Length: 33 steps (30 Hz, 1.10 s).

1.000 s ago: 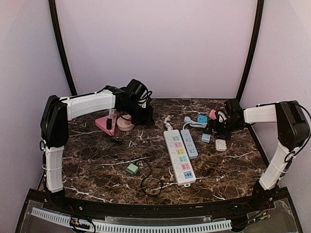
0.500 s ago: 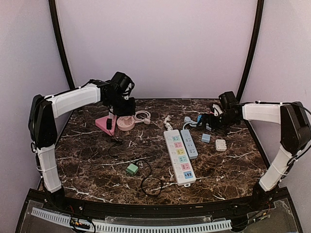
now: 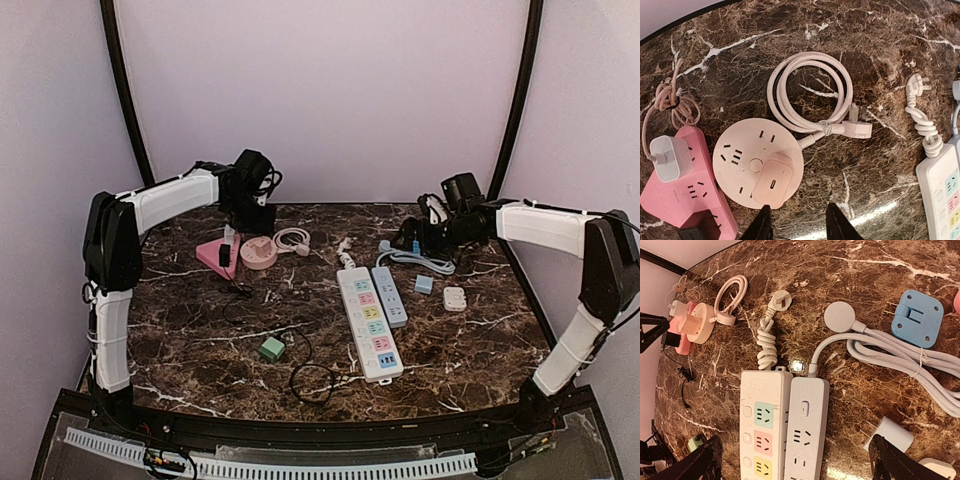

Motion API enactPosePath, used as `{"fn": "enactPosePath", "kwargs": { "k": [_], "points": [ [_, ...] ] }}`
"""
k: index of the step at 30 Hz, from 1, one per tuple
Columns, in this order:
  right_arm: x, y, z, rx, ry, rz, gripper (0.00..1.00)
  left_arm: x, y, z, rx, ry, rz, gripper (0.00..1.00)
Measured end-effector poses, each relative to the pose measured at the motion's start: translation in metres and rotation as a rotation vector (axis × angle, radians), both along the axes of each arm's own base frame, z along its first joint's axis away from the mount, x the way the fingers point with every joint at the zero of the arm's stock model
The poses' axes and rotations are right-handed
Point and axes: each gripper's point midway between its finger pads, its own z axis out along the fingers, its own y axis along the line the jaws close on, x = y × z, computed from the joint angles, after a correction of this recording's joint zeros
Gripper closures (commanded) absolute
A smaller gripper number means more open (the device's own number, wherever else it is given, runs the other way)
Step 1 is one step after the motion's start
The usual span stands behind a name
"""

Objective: Pull the plug off the socket

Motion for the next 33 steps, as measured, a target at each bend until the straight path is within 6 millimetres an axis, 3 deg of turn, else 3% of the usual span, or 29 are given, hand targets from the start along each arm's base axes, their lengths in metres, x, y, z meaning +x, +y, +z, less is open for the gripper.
{"fn": "enactPosePath", "kwargs": {
  "k": [6,14,24,33],
  "points": [
    [-0.005,0.009,0.003,0.021,0.013,0.022,0.01,0.014,0.005,-0.025,0.085,0.026,-0.065,0.59],
    [-0.010,0.018,0.004,0.030,0.017,0.045,0.01,0.027,0.014,-0.043,0.127,0.056,-0.118,0.58],
    [-0.013,0.022,0.004,0.038,0.022,0.057,0.01,0.020,0.012,-0.061,0.146,0.121,-0.199,0.59],
    [-0.019,0.032,0.004,0.049,0.032,0.073,0.01,0.014,0.013,-0.065,0.153,0.152,-0.220,0.80]
  ]
}}
